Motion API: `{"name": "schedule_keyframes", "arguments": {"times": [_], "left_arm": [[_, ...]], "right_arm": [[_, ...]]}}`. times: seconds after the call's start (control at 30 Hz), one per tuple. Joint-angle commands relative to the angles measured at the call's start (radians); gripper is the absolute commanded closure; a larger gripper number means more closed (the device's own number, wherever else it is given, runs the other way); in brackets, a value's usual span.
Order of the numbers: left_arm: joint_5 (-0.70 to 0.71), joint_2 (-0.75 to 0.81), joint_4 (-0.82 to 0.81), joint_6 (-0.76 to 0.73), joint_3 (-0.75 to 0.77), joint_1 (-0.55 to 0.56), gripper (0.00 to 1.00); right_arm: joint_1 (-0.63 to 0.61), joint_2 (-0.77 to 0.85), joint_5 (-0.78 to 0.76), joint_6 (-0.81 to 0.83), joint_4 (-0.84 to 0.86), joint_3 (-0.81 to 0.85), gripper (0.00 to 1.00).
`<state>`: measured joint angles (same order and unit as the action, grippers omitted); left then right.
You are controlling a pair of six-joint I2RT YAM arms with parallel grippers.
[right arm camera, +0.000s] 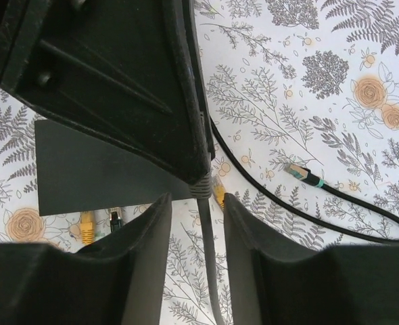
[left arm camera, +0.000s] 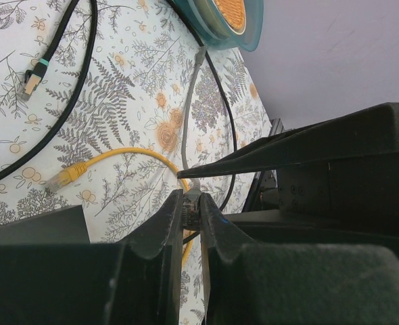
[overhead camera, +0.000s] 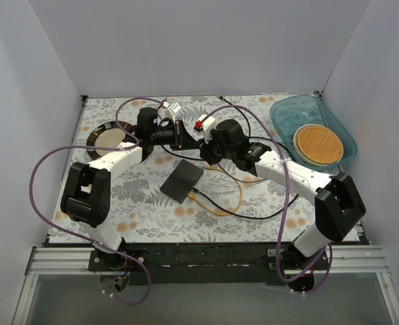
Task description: Insert the plug into the switch port
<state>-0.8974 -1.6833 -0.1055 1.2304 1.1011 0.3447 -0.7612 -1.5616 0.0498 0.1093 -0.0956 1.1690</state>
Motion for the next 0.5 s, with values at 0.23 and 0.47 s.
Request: {"name": "schedule_keyframes", "arguments": {"times": [0.23, 0.47], "left_arm": [[-0.001, 0.002, 0.006, -0.006, 0.036, 0.004, 1.0], [-0.014, 0.004, 0.007, -0.012, 0.039, 0.004, 0.97]], "right_arm": [[-0.004, 0.002, -0.068, 0.012, 0.048, 0.027, 0.82], [-0.004, -0.006, -0.071, 0.003, 0.066, 0.023, 0.99]]}}
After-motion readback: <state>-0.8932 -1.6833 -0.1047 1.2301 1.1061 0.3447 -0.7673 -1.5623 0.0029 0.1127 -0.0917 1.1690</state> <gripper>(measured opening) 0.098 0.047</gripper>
